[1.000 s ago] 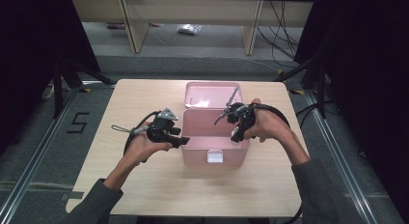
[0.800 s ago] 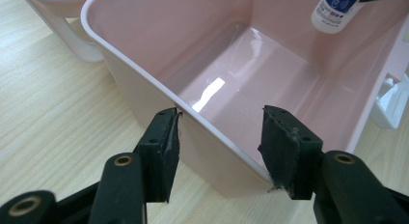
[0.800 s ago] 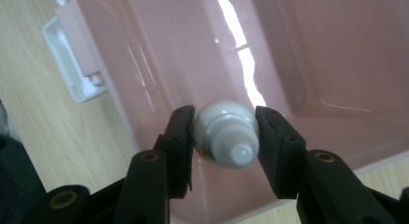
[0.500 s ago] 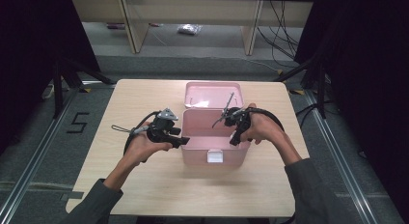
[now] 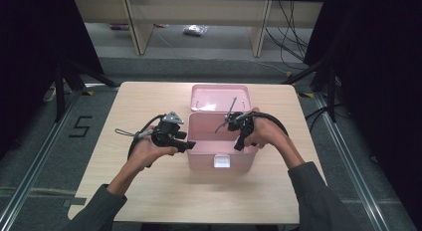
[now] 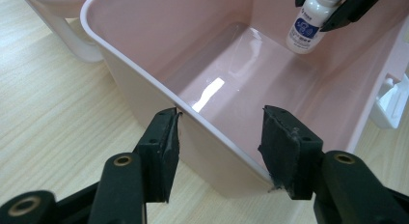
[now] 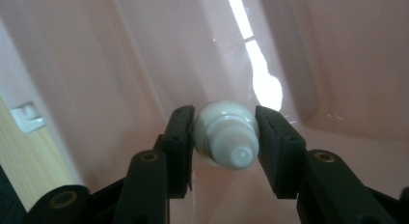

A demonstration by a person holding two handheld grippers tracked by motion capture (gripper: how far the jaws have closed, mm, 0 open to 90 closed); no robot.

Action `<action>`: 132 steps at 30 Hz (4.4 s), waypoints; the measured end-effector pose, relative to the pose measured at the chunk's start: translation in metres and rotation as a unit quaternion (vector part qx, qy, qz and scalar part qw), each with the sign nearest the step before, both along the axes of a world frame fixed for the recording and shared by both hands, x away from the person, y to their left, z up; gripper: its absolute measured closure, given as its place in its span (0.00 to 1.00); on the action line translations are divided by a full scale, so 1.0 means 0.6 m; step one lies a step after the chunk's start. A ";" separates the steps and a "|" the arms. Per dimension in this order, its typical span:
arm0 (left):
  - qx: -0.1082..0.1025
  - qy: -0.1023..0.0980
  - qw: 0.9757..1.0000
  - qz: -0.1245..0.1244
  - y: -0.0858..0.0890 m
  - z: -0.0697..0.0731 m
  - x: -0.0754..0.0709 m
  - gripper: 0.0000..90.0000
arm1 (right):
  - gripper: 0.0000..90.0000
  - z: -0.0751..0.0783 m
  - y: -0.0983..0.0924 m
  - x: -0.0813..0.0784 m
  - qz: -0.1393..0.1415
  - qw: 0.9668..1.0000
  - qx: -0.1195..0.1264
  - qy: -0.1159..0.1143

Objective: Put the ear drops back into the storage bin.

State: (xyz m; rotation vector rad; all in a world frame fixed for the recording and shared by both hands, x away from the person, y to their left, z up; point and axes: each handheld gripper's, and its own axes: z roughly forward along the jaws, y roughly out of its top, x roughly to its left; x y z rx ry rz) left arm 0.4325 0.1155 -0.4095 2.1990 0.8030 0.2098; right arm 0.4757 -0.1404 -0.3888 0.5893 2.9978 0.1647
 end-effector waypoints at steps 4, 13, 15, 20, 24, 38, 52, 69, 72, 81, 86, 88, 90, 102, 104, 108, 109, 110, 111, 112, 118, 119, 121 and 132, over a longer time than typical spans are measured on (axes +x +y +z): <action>-0.001 0.001 1.000 -0.001 0.000 0.000 0.001 0.53 | 0.67 -0.007 0.004 0.004 -0.003 1.000 -0.003 -0.002; 0.001 0.000 1.000 -0.001 0.000 0.000 0.001 0.53 | 0.67 -0.024 0.005 0.008 0.009 1.000 0.010 0.004; 0.001 0.000 1.000 -0.001 0.000 0.000 0.000 0.53 | 0.67 -0.029 0.003 0.008 0.009 1.000 0.007 0.005; 0.002 0.000 1.000 -0.001 0.000 0.000 0.000 0.53 | 0.67 -0.035 0.005 0.006 0.004 1.000 0.012 0.009; 0.002 -0.001 1.000 -0.001 0.000 0.000 0.000 0.53 | 0.67 -0.041 0.012 0.007 0.022 1.000 0.002 0.005; 0.002 -0.001 1.000 -0.001 0.000 0.000 0.000 0.53 | 0.67 -0.058 0.021 0.007 0.008 1.000 -0.005 0.023; 0.002 -0.001 1.000 -0.001 0.000 0.000 0.001 0.53 | 0.67 -0.073 0.018 0.012 0.001 0.999 -0.007 0.046; 0.003 -0.004 1.000 0.003 -0.002 0.000 0.000 0.54 | 0.51 -0.032 0.000 0.005 -0.016 0.998 0.053 0.026; 0.003 -0.004 1.000 0.003 -0.002 0.000 0.000 0.54 | 0.50 -0.020 -0.003 0.001 -0.020 0.998 0.054 0.013; 0.003 -0.004 1.000 0.003 -0.002 0.000 0.000 0.53 | 0.45 0.033 -0.023 -0.008 -0.031 0.993 0.112 -0.017; 0.003 -0.003 1.000 0.000 -0.001 0.000 0.001 0.53 | 0.44 0.050 -0.053 0.001 -0.056 0.986 0.151 -0.042; 0.002 -0.003 1.000 0.001 -0.001 0.000 0.001 0.53 | 0.44 0.053 -0.064 0.002 -0.067 0.984 0.159 -0.047; 0.003 -0.003 1.000 0.000 -0.001 0.000 0.001 0.53 | 0.43 0.056 -0.075 0.006 -0.073 0.981 0.168 -0.063; 0.003 0.001 1.000 -0.001 0.000 0.000 0.001 0.54 | 0.42 0.059 -0.119 0.036 -0.169 0.960 0.192 -0.116; 0.003 0.001 1.000 0.000 0.000 0.000 0.001 0.54 | 0.42 0.057 -0.124 0.042 -0.179 0.957 0.196 -0.122; 0.002 0.001 1.000 0.000 0.000 0.000 0.001 0.54 | 0.44 0.053 -0.131 0.055 -0.219 0.945 0.209 -0.123; 0.003 0.001 1.000 0.000 0.000 0.000 0.000 0.54 | 0.44 0.053 -0.138 0.061 -0.218 0.944 0.213 -0.125; 0.003 0.001 1.000 0.000 0.000 0.000 0.001 0.54 | 0.45 0.051 -0.142 0.067 -0.218 0.943 0.216 -0.131; 0.003 0.001 1.000 0.000 0.000 0.000 0.001 0.54 | 0.45 0.050 -0.142 0.067 -0.227 0.940 0.219 -0.129; 0.002 0.003 1.000 -0.001 0.001 0.000 0.002 0.54 | 0.46 0.049 -0.145 0.072 -0.229 0.940 0.219 -0.129; -0.002 0.007 1.000 -0.002 0.003 -0.001 0.004 0.55 | 0.50 0.037 -0.154 0.097 -0.256 0.927 0.231 -0.148; -0.002 0.008 1.000 -0.004 0.004 -0.001 0.005 0.55 | 0.50 0.029 -0.155 0.106 -0.263 0.920 0.241 -0.160; -0.004 0.008 1.000 -0.004 0.004 -0.001 0.005 0.55 | 0.51 0.027 -0.158 0.113 -0.274 0.920 0.234 -0.157; 0.001 0.003 1.000 0.000 0.000 -0.001 0.001 0.55 | 0.54 0.013 -0.159 0.137 -0.320 0.898 0.256 -0.161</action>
